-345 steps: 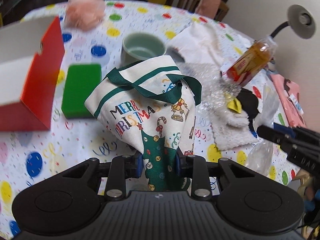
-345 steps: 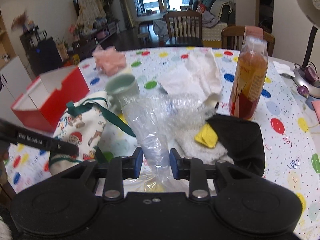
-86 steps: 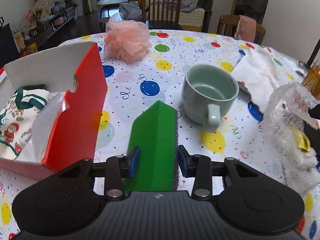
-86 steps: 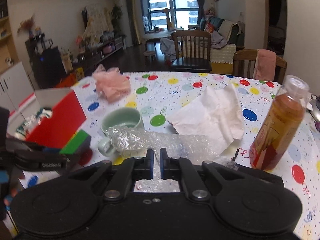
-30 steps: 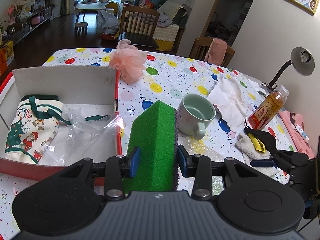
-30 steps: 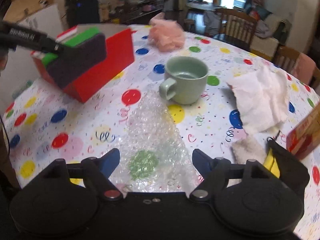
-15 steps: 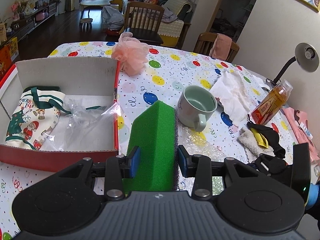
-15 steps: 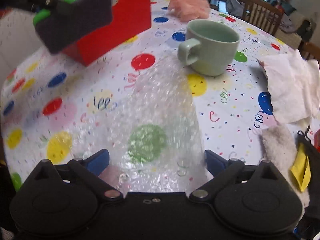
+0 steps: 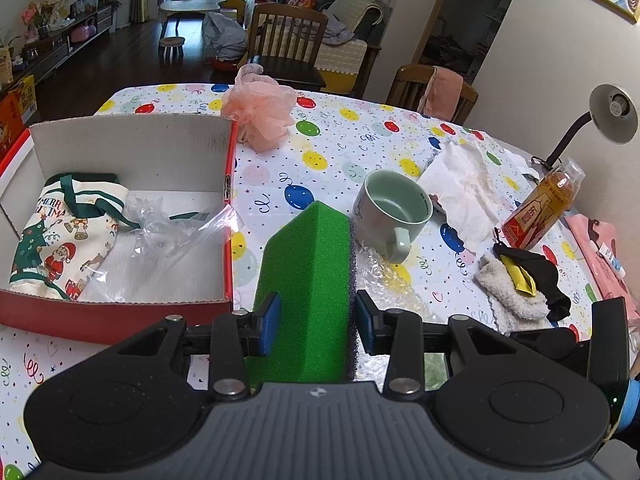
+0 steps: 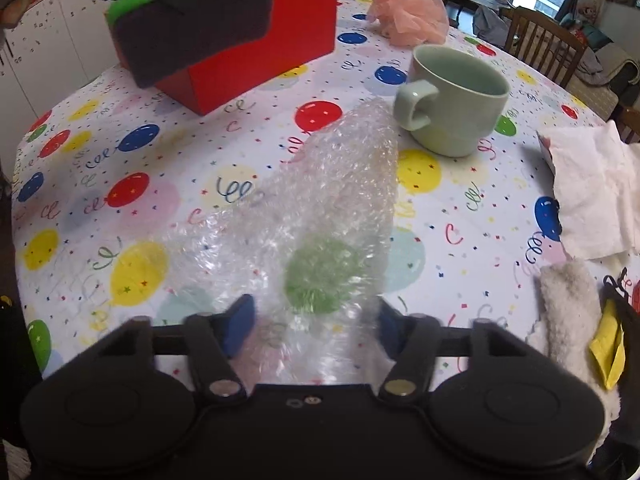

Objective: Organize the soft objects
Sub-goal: 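Carry the green sponge with the left gripper while the right gripper carries the bubble wrap over the box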

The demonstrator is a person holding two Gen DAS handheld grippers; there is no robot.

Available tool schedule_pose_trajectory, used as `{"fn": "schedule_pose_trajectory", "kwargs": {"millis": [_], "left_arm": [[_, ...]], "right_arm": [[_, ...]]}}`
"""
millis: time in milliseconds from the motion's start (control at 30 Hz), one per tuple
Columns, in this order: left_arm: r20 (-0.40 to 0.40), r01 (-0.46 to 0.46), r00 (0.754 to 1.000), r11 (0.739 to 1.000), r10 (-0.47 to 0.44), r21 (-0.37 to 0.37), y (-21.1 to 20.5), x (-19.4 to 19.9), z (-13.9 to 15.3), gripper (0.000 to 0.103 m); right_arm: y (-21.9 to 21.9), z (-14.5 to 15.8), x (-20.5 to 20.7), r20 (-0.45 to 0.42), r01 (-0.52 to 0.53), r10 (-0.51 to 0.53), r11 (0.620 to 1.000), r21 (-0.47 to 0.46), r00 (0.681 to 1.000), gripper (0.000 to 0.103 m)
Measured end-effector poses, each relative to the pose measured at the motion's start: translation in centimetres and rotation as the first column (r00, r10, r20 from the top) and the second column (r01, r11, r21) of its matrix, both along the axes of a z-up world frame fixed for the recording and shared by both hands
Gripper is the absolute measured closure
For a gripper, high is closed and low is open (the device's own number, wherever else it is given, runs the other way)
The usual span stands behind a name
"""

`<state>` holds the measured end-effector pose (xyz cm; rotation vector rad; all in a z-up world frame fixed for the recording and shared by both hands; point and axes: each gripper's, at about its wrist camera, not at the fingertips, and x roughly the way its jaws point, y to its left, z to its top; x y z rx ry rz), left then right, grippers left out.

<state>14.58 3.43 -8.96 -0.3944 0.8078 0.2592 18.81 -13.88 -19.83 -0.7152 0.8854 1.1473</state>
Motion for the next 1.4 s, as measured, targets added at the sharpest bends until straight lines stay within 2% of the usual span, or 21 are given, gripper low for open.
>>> {"fn": "schedule_pose_trajectory", "kwargs": {"millis": [33,67,133,200,300,400,600,867,1000,1133,1167,1267,1400], "left_arm": [[0.002,0.002,1.000,1.000,-0.002,0.000,0.0,0.0,0.1,0.065],[0.003,0.005,1.000,1.000,-0.005,0.001,0.1,0.0,0.1,0.065],[0.007,0.009,1.000,1.000,-0.009,0.001,0.3,0.0,0.2,0.065],[0.011,0.013,1.000,1.000,-0.013,0.000,0.5,-0.1,0.4,0.065],[0.019,0.019,1.000,1.000,-0.019,0.001,0.9,-0.4,0.7,0.065],[0.027,0.025,0.999,1.000,-0.026,0.002,1.4,-0.6,1.0,0.065],[0.051,0.041,0.998,0.999,-0.041,-0.003,2.6,-1.2,2.1,0.068],[0.097,0.059,0.993,0.998,-0.060,0.015,4.6,-2.1,3.5,0.071],[0.056,0.145,0.988,0.989,-0.147,0.036,4.7,-2.8,2.9,0.071],[-0.013,0.259,0.966,0.965,-0.259,0.029,4.2,-3.5,1.1,0.071],[-0.032,0.274,0.961,0.962,-0.273,0.010,4.1,-3.7,0.4,0.069],[-0.067,0.297,0.952,0.954,-0.299,-0.040,3.2,-3.8,-1.4,0.040],[-0.084,0.332,0.939,0.943,-0.333,-0.022,0.9,-3.6,-2.7,0.028]], "right_arm": [[0.1,0.1,-0.2,0.003,0.000,0.000,1.000,-0.002,1.000,0.062],[0.2,0.2,-0.4,0.009,-0.002,0.002,1.000,-0.004,1.000,0.066],[0.4,0.3,-1.0,0.044,-0.005,0.005,1.000,-0.009,0.999,0.081],[0.5,0.4,-1.7,0.087,-0.001,0.001,1.000,-0.008,0.996,0.086],[0.3,1.2,-2.1,0.102,0.026,-0.028,0.999,0.023,0.994,0.092],[0.2,2.9,-2.4,0.106,0.069,-0.076,0.995,0.072,0.991,0.093],[0.5,7.6,-2.4,0.056,0.166,-0.179,0.969,0.181,0.982,0.093],[2.5,13.6,-3.6,0.070,0.184,-0.215,0.935,0.305,0.974,0.093],[3.4,14.6,-3.4,0.081,0.195,-0.232,0.927,0.320,0.969,0.093],[3.5,14.1,-3.3,0.060,0.234,-0.266,0.918,0.320,0.962,0.093],[3.4,14.0,-3.3,0.053,0.241,-0.271,0.917,0.319,0.961,0.093],[3.1,13.5,-3.0,0.039,0.248,-0.273,0.918,0.309,0.961,0.093],[2.3,12.9,-2.6,0.028,0.255,-0.276,0.919,0.301,0.961,0.093]]}}
